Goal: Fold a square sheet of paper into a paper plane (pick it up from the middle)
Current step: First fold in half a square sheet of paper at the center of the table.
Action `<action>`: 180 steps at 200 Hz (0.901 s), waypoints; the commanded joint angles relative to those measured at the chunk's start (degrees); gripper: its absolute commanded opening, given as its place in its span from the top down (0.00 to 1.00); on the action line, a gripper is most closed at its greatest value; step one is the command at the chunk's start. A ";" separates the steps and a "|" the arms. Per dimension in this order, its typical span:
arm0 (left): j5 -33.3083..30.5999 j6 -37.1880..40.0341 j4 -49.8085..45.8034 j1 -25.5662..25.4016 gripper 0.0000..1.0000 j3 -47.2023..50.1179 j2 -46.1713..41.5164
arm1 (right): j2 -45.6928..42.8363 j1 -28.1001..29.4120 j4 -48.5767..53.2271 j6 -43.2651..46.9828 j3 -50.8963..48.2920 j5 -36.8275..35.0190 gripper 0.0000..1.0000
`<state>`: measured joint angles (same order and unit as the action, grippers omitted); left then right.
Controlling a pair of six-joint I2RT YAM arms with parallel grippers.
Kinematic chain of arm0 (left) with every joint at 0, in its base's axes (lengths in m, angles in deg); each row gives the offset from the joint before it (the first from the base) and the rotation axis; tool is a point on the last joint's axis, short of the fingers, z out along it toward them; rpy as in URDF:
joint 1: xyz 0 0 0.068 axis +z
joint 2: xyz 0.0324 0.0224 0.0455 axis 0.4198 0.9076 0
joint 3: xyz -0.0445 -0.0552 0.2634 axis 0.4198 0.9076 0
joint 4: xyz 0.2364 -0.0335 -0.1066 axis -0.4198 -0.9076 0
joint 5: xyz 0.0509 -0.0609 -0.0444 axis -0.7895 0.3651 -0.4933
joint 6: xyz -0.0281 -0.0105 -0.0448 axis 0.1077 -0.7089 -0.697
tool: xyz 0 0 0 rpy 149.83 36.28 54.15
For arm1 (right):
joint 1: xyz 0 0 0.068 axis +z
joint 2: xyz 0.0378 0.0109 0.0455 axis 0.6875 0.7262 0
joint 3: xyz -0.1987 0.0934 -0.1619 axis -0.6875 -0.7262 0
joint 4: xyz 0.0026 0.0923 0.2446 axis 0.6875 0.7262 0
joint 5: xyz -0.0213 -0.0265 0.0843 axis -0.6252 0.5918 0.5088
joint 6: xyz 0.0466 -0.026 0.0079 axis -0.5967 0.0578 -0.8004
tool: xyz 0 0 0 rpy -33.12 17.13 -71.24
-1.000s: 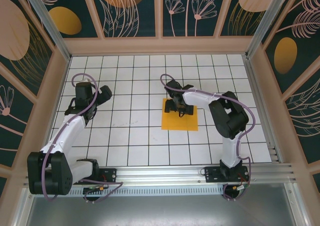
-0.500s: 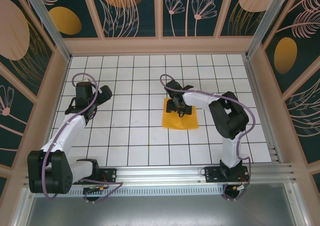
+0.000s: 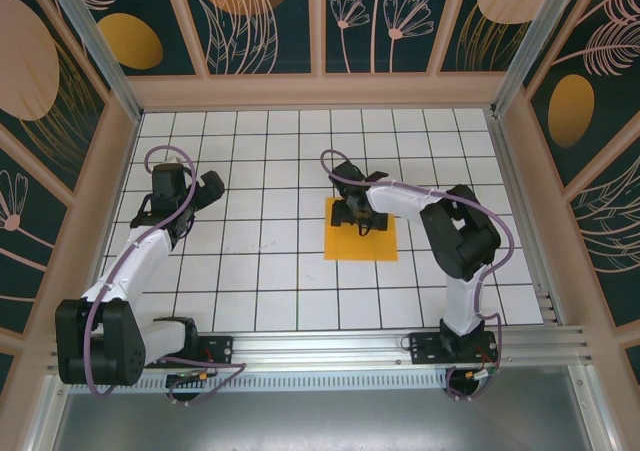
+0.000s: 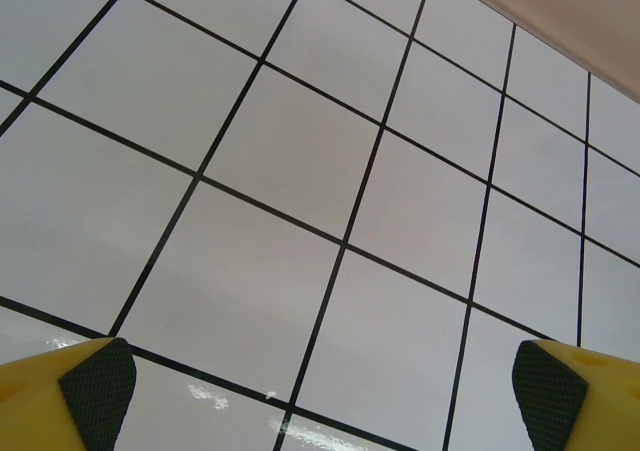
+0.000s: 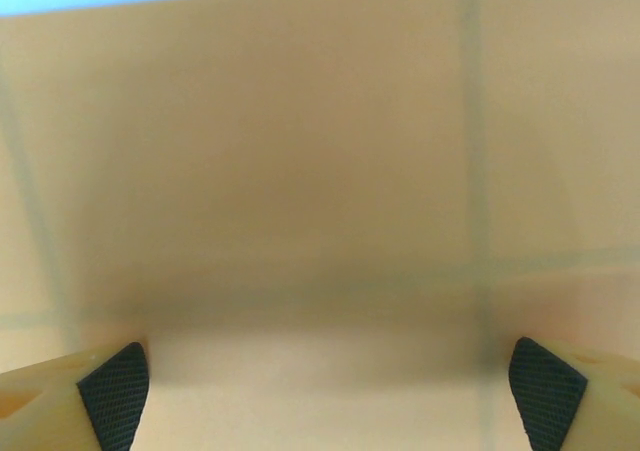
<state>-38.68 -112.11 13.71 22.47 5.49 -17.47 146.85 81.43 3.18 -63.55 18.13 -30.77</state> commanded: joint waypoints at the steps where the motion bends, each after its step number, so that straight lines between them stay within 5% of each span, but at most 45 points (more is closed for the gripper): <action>1: 0.46 0.23 -0.83 0.35 0.01 -1.37 0.44 | -4.03 1.24 4.02 -0.95 -1.76 -1.18 0.03; 74: 1.21 0.07 -0.82 0.28 0.01 -1.32 0.70 | -0.88 2.24 0.09 -3.24 -7.62 4.01 0.07; 139: 4.70 -0.37 -0.57 0.33 0.02 -1.07 0.89 | -6.27 2.28 -5.09 -2.45 -6.95 5.66 0.47; 180: 15.10 -4.37 4.94 0.24 0.11 2.29 1.13 | -14.78 2.02 -21.10 -0.32 -10.62 21.55 0.75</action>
<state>-32.14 -113.33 14.24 22.47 5.66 -17.01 137.89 83.29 -5.82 -65.04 9.76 -21.57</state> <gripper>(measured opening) 0.932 0.287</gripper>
